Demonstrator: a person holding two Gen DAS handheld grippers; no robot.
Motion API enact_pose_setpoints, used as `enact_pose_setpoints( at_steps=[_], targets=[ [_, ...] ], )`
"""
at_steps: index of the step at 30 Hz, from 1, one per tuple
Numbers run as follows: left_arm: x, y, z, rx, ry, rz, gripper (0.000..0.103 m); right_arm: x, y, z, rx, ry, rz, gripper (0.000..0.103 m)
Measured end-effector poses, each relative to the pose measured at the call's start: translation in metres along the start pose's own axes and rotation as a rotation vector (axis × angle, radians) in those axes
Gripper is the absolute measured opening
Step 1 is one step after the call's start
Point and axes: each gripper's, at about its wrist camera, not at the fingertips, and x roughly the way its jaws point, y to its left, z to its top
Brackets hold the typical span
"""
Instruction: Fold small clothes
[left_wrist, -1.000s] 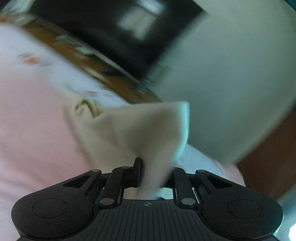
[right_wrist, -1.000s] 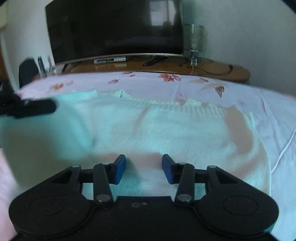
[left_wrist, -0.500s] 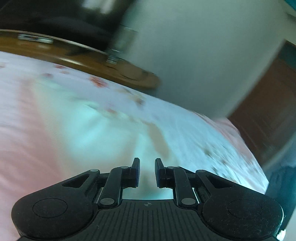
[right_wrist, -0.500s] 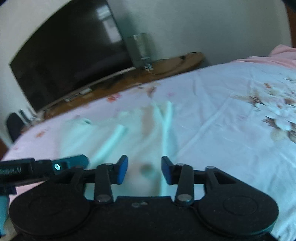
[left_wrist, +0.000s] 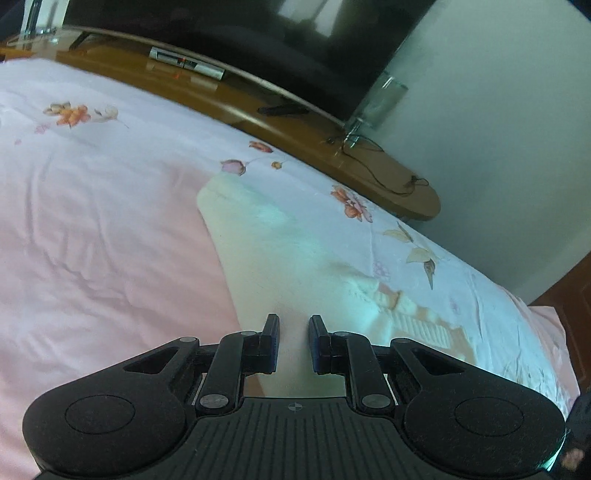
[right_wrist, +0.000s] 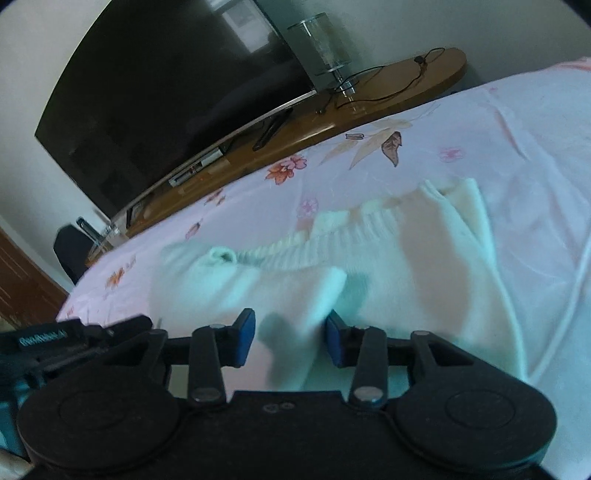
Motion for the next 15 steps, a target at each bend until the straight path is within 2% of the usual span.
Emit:
enact_pose_setpoints(
  at_steps=[2,4,8,10,12,15],
  targets=[
    [0.007,-0.007,0.004,0.014,0.002,0.004,0.016,0.002,0.005,-0.001,-0.02,0.003,0.01,0.01],
    [0.01,-0.015,0.006,0.052,0.011,0.019,0.016,0.002,0.012,-0.001,-0.055,-0.01,-0.003,0.009],
    [-0.003,-0.023,0.0,0.095,0.011,0.004,0.016,-0.027,0.015,-0.003,-0.068,-0.072,-0.016,0.008],
    [-0.011,-0.03,-0.004,0.128,0.011,-0.021,0.016,-0.054,0.02,-0.011,-0.091,-0.108,-0.016,0.007],
    [-0.024,-0.043,-0.011,0.189,0.0,-0.059,0.016,-0.088,0.024,-0.025,-0.11,-0.164,-0.053,0.007],
    [-0.03,-0.06,-0.027,0.256,0.037,-0.103,0.016,-0.137,0.016,-0.053,-0.059,-0.236,-0.126,0.007]
  ],
)
